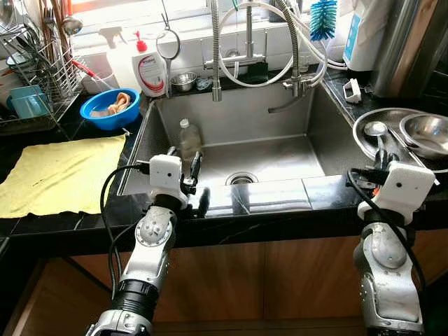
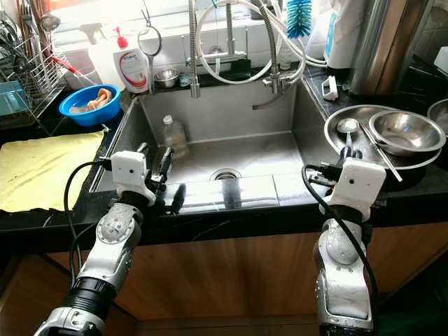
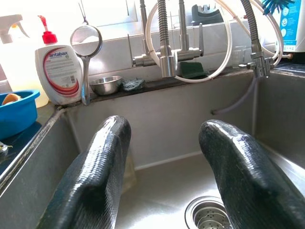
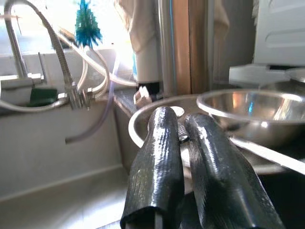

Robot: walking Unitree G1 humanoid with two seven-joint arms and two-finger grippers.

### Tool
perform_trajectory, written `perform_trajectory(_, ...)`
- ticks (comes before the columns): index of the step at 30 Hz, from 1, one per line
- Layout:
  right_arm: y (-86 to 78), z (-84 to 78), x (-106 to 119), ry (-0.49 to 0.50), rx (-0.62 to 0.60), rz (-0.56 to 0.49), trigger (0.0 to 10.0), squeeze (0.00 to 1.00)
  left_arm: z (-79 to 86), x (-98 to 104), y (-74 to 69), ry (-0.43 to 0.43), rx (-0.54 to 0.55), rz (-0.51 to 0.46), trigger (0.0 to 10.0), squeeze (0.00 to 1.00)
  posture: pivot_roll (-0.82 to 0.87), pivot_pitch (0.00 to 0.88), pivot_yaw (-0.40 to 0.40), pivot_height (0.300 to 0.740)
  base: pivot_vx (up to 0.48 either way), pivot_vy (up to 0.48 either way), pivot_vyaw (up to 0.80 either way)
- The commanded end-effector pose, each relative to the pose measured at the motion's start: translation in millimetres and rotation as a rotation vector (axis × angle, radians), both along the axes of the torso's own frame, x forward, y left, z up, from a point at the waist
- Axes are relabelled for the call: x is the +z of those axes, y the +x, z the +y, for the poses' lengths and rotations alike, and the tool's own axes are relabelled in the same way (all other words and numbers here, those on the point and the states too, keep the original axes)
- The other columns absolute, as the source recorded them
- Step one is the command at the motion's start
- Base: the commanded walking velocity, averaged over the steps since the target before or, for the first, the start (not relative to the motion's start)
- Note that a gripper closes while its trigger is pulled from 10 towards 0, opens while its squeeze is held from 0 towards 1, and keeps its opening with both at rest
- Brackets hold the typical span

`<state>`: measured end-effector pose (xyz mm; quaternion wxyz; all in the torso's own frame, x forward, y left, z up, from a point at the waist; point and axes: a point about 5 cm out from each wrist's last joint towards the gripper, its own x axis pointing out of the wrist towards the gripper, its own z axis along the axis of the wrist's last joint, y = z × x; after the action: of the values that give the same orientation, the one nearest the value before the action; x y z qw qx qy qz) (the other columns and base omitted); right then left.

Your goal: Kitchen organization

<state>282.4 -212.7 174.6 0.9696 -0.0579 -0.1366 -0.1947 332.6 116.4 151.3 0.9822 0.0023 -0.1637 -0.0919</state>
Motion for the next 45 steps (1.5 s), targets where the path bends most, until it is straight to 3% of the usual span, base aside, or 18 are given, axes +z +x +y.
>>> perform_trajectory(1,-0.4,4.8,12,-0.004,0.005,-0.069,0.0,0.00,6.2,1,0.7,0.000,0.018,-0.007,10.0,0.00,-0.28,0.000,0.140,0.740,0.000,0.000,0.00)
perform_trajectory(2,-0.7,5.7,14,-0.002,0.006,-0.079,6.5,0.00,6.0,1,0.8,-0.002,0.019,-0.008,10.0,0.00,-0.28,0.000,0.140,0.740,0.000,0.000,0.00)
perform_trajectory(3,-0.5,7.7,16,-0.012,0.014,-0.083,10.0,0.00,5.9,2,0.8,-0.003,0.019,-0.009,10.0,0.00,-0.29,0.000,0.141,0.740,0.000,0.000,0.00)
perform_trajectory(10,3.1,15.9,25,-0.172,0.054,-0.097,10.0,0.00,6.0,3,2.1,-0.004,0.020,-0.012,10.0,0.00,-0.29,0.000,0.142,0.740,0.000,0.000,0.00)
perform_trajectory(11,5.3,23.1,27,-0.242,0.099,-0.095,10.0,0.00,6.0,3,2.2,-0.003,0.020,-0.013,10.0,0.00,-0.29,0.000,0.142,0.740,0.000,0.000,0.00)
perform_trajectory(14,9.1,36.7,27,-0.310,0.195,-0.077,10.0,0.00,5.7,3,2.5,-0.003,0.021,-0.013,10.0,0.00,-0.29,0.000,0.144,0.740,0.000,0.000,0.00)
perform_trajectory(18,18.3,49.7,21,-0.307,0.326,-0.016,10.0,0.00,5.6,3,2.9,-0.004,0.025,-0.012,10.0,0.00,-0.29,0.000,0.144,0.740,0.000,0.000,0.00)
perform_trajectory(20,25.4,58.0,17,-0.252,0.420,0.024,10.0,0.00,5.3,2,3.6,-0.004,0.028,-0.010,10.0,0.00,-0.29,0.000,0.143,0.740,0.000,0.000,0.00)
perform_trajectory(25,38.8,58.9,17,-0.277,0.453,0.078,10.0,0.00,5.0,7,6.2,-0.001,0.027,-0.021,10.0,0.00,-0.29,0.000,0.147,0.740,0.000,0.000,0.00)
perform_trajectory(28,55.0,60.6,10,-0.295,0.481,0.187,10.0,0.00,4.9,7,7.2,0.007,0.025,-0.020,10.0,0.00,-0.30,0.000,0.153,0.740,0.000,0.000,0.00)
perform_trajectory(37,76.4,63.0,16,-0.288,0.481,0.219,10.0,0.00,6.4,7,8.8,0.019,0.032,-0.012,10.0,0.00,-0.28,0.000,0.152,0.740,0.000,0.000,0.00)
perform_trajectory(45,81.7,49.8,-4,-0.226,0.422,0.335,10.0,0.00,7.8,3,9.1,0.025,0.035,0.005,10.0,0.00,-0.28,0.000,0.150,0.740,0.000,0.000,0.00)
